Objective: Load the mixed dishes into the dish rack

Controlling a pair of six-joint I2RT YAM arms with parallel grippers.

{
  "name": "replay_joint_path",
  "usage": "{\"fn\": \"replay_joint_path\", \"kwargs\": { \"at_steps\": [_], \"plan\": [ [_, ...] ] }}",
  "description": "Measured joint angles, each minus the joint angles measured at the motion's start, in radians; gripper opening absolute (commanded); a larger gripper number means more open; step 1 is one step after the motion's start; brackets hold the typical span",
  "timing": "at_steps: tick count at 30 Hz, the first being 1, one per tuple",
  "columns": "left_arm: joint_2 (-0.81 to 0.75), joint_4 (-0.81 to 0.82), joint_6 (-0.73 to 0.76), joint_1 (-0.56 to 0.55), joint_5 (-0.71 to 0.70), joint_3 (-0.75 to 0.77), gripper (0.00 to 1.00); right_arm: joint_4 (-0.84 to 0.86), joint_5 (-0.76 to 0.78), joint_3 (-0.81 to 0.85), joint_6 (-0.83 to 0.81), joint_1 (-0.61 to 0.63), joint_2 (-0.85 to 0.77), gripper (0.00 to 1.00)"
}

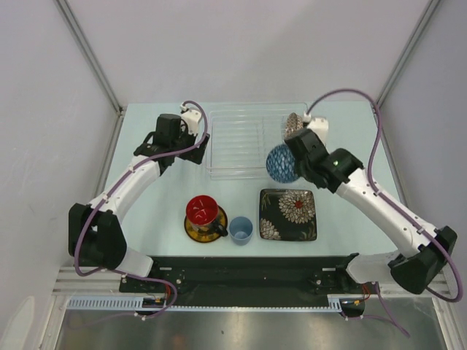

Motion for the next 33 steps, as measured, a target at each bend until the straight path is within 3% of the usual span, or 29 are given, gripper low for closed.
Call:
{"fn": "replay_joint_path", "kwargs": {
  "at_steps": [5,6,10,17,33],
  "plan": [
    [0.0,0.0,0.0,0.0,0.0,0.0,1.0,0.002,0.345,0.325,-0.184,0.06,0.136,0.0],
    [0.0,0.0,-0.001,0.0,0.0,0.0,1.0,0.045,0.52,0.368,-0.298,0.056,0.214,0.0],
    [-0.001,0.0,0.0,0.0,0.0,0.0,1.0,0.102,0.638,0.367,-0.428,0.03,0.319,0.0],
    [-0.004,0.0,0.0,0.0,0.0,-0.001,1.0,0.151,0.685,0.308,-0.516,-0.004,0.474,0.0],
    [-0.008,0.001,-0.001,0.0,0.0,-0.006,1.0,0.214,0.64,0.274,-0.518,-0.086,0.613,0.0]
  ]
}}
